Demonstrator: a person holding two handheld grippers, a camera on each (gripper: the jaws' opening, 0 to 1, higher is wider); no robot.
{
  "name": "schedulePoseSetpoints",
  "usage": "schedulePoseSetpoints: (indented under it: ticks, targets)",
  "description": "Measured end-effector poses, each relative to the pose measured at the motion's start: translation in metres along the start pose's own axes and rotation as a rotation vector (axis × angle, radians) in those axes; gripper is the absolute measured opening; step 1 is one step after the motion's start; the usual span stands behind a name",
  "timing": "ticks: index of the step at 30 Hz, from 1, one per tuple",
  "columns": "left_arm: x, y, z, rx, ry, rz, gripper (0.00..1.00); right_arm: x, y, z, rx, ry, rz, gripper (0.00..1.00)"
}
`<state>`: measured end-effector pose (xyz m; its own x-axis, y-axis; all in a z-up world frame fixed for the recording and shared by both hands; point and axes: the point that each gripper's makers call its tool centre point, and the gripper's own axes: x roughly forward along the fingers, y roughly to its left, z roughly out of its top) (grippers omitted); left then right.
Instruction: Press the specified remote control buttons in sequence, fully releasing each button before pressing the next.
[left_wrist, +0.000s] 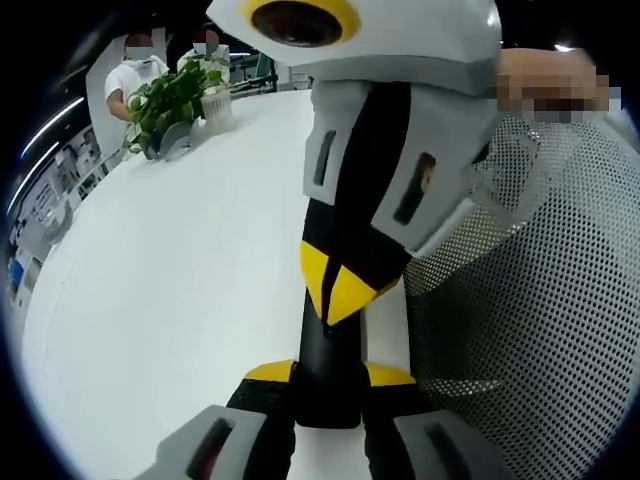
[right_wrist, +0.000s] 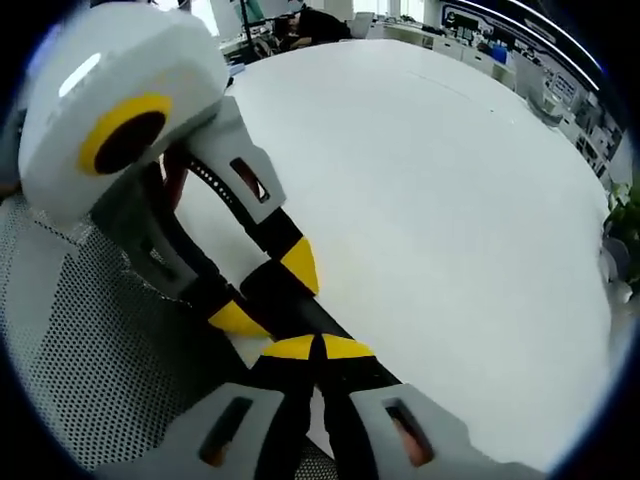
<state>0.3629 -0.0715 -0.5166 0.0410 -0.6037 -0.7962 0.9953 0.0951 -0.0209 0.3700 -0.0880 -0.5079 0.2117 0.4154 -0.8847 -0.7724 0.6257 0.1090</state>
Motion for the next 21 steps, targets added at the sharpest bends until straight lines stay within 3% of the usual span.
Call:
schedulePoseSetpoints:
  ticks: [4,10,21]
  targets:
    - [0.0002,0.0003,-0.0002,0.001,-0.001,0.001,0.24,0.0001,-0.0006,0.0002,0.042,0.01,0.014,0.0]
    - [0.0001,0.0004,0.0003,-0.003,-0.002,0.002,0.24,0.0006,0.0005,0.0002,-0.027,0.023,0.0,0.0]
    - [0.0013,0.0009,0.0014,-0.003,-0.003,0.004,0.24,0.003,0.0081,0.0039,-0.06,0.019,0.022,0.0]
